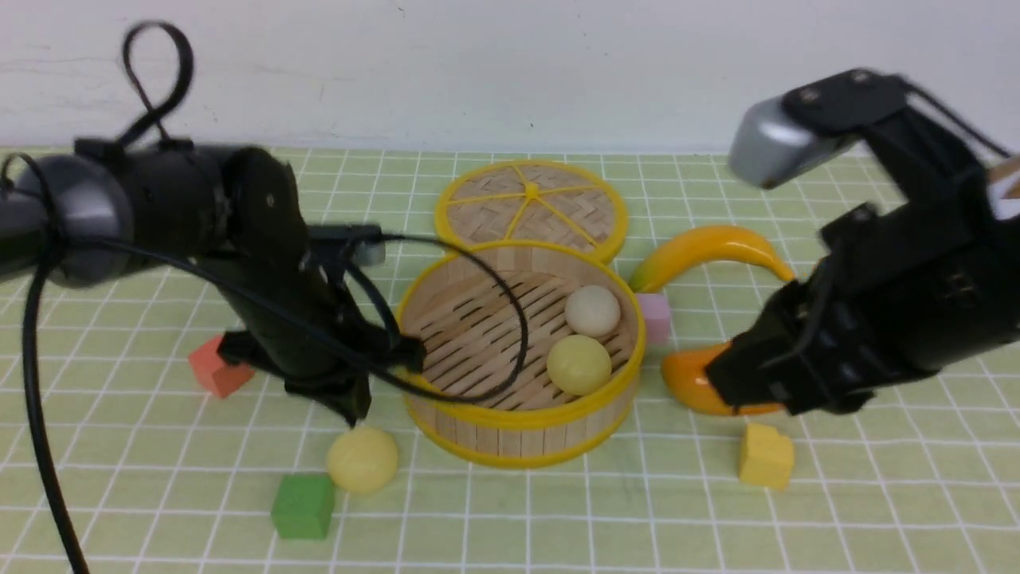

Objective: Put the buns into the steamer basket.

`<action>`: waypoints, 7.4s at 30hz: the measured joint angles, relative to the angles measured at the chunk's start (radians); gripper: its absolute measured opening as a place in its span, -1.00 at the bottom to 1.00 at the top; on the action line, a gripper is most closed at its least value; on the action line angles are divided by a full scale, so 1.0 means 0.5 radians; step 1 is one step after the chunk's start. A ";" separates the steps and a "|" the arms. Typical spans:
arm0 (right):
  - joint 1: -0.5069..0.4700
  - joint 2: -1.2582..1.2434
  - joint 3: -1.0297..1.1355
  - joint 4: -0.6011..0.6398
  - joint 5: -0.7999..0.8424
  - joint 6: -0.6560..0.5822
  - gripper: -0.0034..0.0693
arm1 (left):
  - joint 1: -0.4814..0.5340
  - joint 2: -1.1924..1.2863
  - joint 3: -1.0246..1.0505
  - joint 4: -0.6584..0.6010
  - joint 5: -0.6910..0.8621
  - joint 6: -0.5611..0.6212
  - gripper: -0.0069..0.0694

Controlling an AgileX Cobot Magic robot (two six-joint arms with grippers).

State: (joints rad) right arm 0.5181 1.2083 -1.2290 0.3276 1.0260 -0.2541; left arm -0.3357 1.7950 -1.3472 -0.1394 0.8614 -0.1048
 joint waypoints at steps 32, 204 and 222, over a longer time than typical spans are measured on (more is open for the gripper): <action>0.000 -1.425 1.443 -0.515 -0.970 0.508 -0.26 | 0.000 0.204 0.068 -0.081 0.024 -0.036 -0.25; -1.091 -2.438 2.230 -0.674 -1.038 0.508 -0.54 | 0.404 -3.611 2.755 0.396 -0.964 -0.626 -0.79; -1.097 -2.438 2.489 -0.773 -1.258 0.508 -0.48 | 0.407 -3.611 2.755 0.393 -0.963 -0.624 -0.74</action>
State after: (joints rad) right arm -0.0306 -0.0109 0.0154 -0.0587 0.3970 0.0000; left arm -0.1324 -0.0103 0.0303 0.0572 0.3800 -0.4169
